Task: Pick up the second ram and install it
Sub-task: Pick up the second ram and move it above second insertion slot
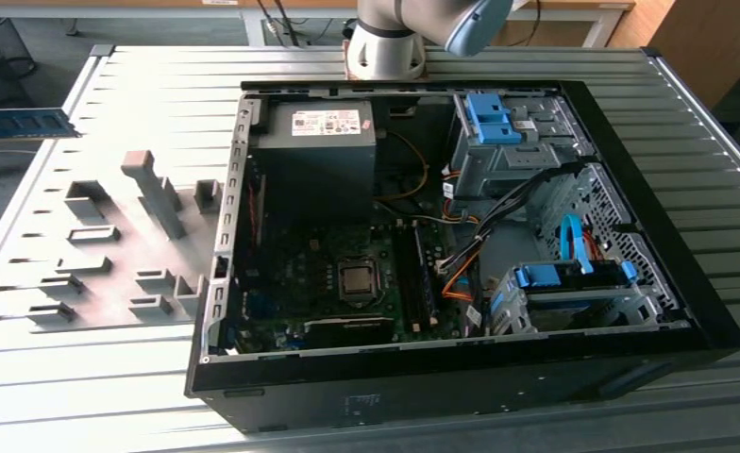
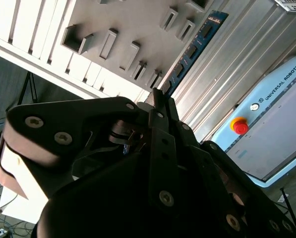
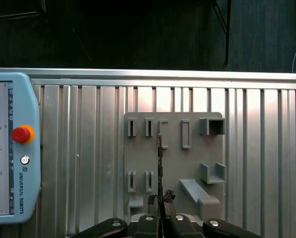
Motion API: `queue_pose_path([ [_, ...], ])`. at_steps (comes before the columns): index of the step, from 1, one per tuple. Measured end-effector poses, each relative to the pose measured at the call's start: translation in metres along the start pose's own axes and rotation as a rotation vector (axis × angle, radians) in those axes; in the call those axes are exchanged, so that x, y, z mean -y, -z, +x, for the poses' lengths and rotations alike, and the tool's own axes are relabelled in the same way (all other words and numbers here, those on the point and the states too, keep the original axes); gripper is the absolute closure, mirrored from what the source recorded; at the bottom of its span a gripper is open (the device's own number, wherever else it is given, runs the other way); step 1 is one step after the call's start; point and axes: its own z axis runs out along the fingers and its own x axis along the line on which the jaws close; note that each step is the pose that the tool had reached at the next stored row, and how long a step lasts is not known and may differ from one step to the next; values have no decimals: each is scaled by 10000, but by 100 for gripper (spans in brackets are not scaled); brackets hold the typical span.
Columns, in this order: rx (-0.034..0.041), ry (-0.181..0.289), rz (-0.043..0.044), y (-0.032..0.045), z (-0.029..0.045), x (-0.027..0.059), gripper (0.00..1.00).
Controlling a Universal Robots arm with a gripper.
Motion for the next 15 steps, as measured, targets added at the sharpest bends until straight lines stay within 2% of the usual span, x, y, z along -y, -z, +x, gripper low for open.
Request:
queue_pose_path([
  [10, 2, 1, 3, 0, 1, 92, 86],
  [15, 2, 1, 2, 0, 0, 98, 86],
])
